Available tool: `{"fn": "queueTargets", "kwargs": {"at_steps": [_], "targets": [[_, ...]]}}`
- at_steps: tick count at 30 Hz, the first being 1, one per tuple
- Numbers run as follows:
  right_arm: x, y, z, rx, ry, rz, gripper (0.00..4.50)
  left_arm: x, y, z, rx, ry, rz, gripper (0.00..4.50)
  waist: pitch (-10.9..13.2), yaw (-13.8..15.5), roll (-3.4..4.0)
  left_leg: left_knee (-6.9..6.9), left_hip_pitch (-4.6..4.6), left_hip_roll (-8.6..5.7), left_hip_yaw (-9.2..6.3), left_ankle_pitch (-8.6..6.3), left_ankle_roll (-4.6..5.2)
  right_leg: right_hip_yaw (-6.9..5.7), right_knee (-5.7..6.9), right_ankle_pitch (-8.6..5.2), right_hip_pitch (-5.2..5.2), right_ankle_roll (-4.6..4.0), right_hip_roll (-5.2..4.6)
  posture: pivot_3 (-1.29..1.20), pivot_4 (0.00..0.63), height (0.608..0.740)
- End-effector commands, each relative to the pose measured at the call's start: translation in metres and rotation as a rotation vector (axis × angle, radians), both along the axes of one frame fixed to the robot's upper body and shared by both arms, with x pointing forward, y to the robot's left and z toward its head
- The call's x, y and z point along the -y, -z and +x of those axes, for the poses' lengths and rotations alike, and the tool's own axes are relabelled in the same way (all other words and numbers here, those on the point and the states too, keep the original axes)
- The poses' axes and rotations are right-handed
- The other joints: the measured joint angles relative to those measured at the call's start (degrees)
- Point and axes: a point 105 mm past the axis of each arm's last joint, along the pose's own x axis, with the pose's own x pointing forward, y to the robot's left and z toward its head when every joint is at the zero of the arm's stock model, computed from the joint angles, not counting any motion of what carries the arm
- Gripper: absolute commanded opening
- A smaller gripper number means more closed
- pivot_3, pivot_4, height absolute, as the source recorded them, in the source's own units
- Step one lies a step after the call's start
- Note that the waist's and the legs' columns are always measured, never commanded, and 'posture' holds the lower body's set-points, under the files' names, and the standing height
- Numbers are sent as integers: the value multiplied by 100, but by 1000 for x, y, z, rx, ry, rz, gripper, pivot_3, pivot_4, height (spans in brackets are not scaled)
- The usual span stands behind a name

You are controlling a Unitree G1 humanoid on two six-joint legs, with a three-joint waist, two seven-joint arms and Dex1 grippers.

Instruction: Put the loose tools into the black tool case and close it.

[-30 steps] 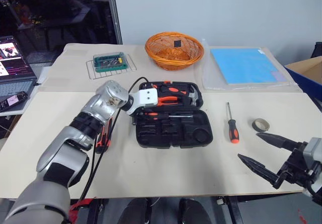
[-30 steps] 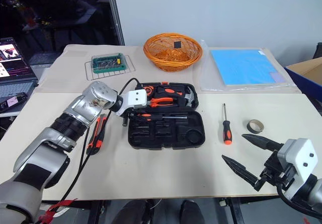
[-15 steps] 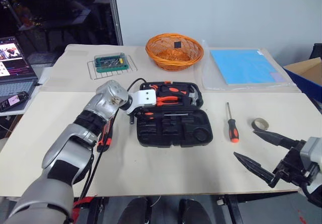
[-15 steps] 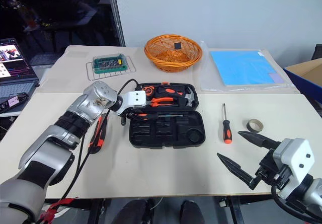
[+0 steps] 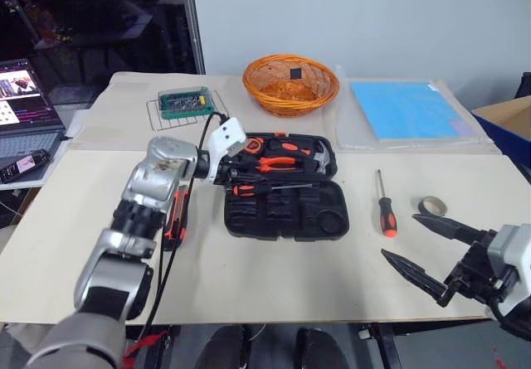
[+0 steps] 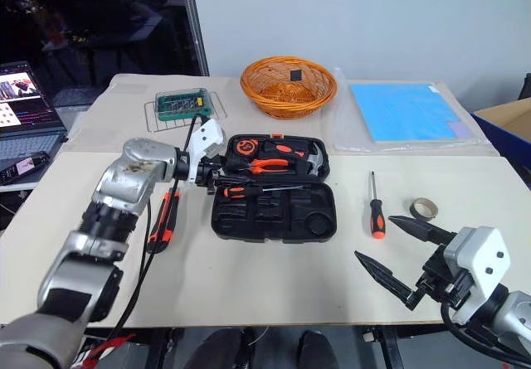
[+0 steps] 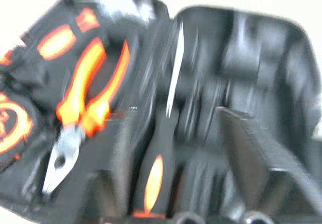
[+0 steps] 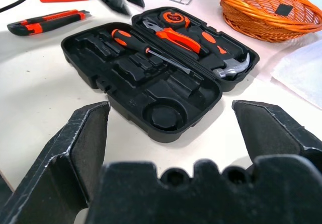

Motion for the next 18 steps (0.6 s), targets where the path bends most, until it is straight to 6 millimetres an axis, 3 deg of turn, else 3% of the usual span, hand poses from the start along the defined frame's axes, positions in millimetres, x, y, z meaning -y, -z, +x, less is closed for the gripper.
{"fn": "queueTargets", "kwargs": {"at_steps": [1,2,3,7,9,12,15,18], "targets": [[-6,-5,1,43,-3,6,4500,-2,1,11,97,-212,-63,564,0,23,-1,0,0,0,0,0,-1,0,-1,1,1,0,1,0,150,740],[-7,-5,1,46,2,11,4500,-1,4,13,89,-252,-89,152,0,32,-1,3,1,0,-1,0,-2,0,3,1,0,-1,1,0,150,740],[-7,-6,2,50,7,16,4500,-2,9,16,82,-295,-90,34,0,43,-1,3,0,0,0,-1,-5,0,2,3,0,0,2,0,150,740],[-9,-6,2,49,18,12,4500,7,51,16,66,-331,45,34,-1,94,0,8,1,-1,0,-19,-39,-2,3,8,3,5,3,0,150,740],[-9,-4,3,30,23,-6,4500,11,82,5,39,-258,184,34,-6,97,6,9,3,-4,2,-20,-39,0,3,9,4,4,4,0,150,740],[-4,2,6,-12,56,-49,4500,9,104,-6,58,-177,321,34,-49,104,34,9,14,-6,3,-20,-40,1,-2,9,9,1,3,0,150,740],[15,12,18,-63,189,-107,4500,-1,115,-4,125,-135,429,34,-73,105,40,8,55,-3,6,-26,-41,0,-10,-25,35,20,-2,0,150,740],[25,13,19,-80,253,-85,4500,3,110,1,198,-120,446,34,-96,83,66,4,90,3,5,-31,-48,1,-15,-46,96,7,-16,0,150,740]]}}
